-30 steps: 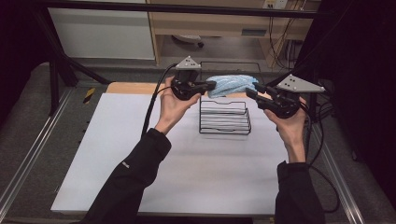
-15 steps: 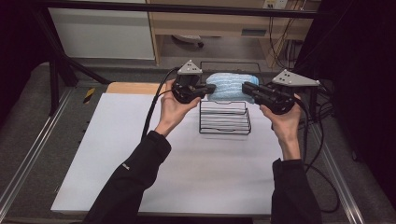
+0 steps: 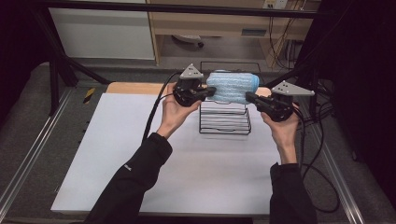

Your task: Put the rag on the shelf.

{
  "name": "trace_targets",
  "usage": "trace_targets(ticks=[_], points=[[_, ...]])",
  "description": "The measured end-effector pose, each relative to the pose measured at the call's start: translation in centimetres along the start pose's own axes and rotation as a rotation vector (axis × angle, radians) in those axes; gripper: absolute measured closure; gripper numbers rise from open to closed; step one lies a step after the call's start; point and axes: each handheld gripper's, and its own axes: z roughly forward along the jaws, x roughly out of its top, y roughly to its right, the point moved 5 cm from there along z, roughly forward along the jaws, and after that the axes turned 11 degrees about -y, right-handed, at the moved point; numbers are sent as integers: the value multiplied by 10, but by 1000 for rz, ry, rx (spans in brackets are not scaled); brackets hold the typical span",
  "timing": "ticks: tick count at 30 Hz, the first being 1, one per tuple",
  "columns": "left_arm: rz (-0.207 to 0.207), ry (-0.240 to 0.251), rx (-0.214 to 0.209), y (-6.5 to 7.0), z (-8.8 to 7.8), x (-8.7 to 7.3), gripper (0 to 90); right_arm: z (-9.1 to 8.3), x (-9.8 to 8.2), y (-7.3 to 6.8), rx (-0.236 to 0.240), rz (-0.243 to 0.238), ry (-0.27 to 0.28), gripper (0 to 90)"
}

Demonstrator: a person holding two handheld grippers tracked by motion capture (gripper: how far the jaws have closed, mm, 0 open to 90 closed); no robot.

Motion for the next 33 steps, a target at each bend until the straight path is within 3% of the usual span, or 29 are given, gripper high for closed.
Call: trace_targets(ticks=[8,17,25,33], points=[[1,-2,11,-1,6,-3,900,8,-3,2,-46,-8,6,890],[7,4,13,0,2,-6,894,5,-2,-1,-37,-11,6,851],[8,19,11,3,-10,-3,834,-5,8,-9,-31,-23,20,771],[-11,29,45,1,-26,1,704,-14,19,-14,-36,-16,45,657]])
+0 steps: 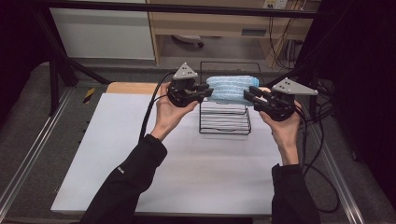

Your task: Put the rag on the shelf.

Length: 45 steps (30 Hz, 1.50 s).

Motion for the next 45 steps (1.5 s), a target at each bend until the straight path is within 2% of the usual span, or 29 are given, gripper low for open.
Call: trace_targets(ticks=[4,16,21,25,31,37,41,45], points=[[-3,-10,21,-4,-6,-1,630,-2,3,-1,-3,3,0,609],[-25,-11,32,-10,-20,-7,456,-8,10,-3,-1,6,12,484],[-28,-28,33,-12,-26,-17,409,-11,11,-5,-3,1,16,422],[-32,-44,40,-15,-30,-27,371,-13,11,-5,-12,6,20,336],[-31,-74,53,-20,-40,-50,300,-18,5,-7,-17,10,10,194],[-43,-116,73,-25,-50,-88,198,-19,-10,-9,-24,16,3,108],[-59,-131,95,-30,-56,-116,144,-15,-27,-10,-17,14,-39,67],[-74,-143,111,-35,-61,-141,109,-11,-45,-13,1,35,-85,36]])
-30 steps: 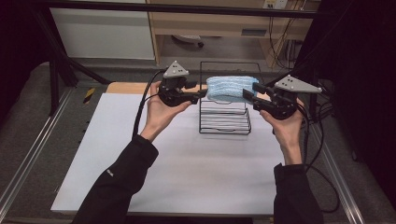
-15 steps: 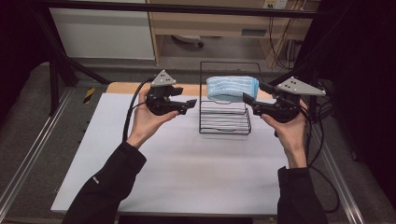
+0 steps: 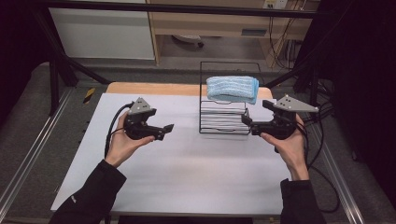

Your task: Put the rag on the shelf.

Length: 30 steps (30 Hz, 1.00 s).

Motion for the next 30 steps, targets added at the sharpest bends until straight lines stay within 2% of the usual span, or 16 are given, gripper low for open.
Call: trace_targets(ticks=[7,10,13,18,23,30], points=[[-28,-9,17,-8,-2,-41,87,11,-32,-3,46,39,-59,5],[-50,-7,9,-11,-4,-60,87,13,-46,-6,62,55,-78,4],[-64,-1,7,-15,-6,-77,88,17,-64,-9,79,49,-113,3],[-82,-6,17,-21,-10,-104,88,21,-92,-13,115,45,-142,3],[-97,-24,19,-24,-11,-127,89,25,-118,-11,128,56,-177,3],[-105,-50,14,-25,-8,-148,88,27,-151,-8,155,83,-224,4]])
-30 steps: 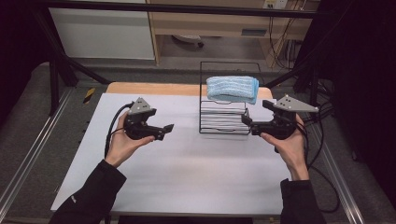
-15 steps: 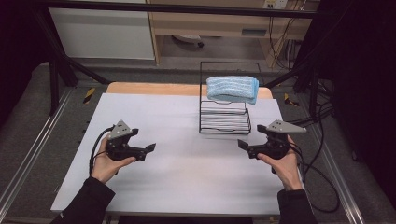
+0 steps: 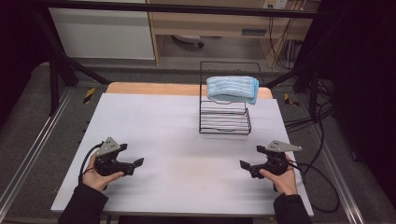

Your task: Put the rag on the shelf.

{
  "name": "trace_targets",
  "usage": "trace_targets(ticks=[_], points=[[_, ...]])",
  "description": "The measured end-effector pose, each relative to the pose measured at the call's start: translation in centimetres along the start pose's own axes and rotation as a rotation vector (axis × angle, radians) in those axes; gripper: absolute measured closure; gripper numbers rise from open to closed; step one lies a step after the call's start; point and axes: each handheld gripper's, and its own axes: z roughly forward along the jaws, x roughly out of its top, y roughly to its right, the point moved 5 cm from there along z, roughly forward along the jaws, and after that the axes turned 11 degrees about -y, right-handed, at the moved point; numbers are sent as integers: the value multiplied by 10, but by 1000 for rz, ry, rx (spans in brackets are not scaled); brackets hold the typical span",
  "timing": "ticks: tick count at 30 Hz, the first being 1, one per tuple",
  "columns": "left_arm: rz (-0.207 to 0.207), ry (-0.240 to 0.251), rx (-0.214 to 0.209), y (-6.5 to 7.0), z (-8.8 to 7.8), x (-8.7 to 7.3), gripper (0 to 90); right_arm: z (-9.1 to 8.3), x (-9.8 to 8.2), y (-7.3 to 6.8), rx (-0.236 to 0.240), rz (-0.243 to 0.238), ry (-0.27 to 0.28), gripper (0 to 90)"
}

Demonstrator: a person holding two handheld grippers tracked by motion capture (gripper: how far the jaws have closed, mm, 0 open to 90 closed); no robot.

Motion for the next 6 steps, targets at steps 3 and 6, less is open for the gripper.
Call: trace_targets(ticks=[3,6], points=[[3,-16,-4,0,1,-6,88,0,-8,0,6,11,-2,4],[1,-28,-6,2,2,-10,88,-1,-11,0,1,3,2,5]])
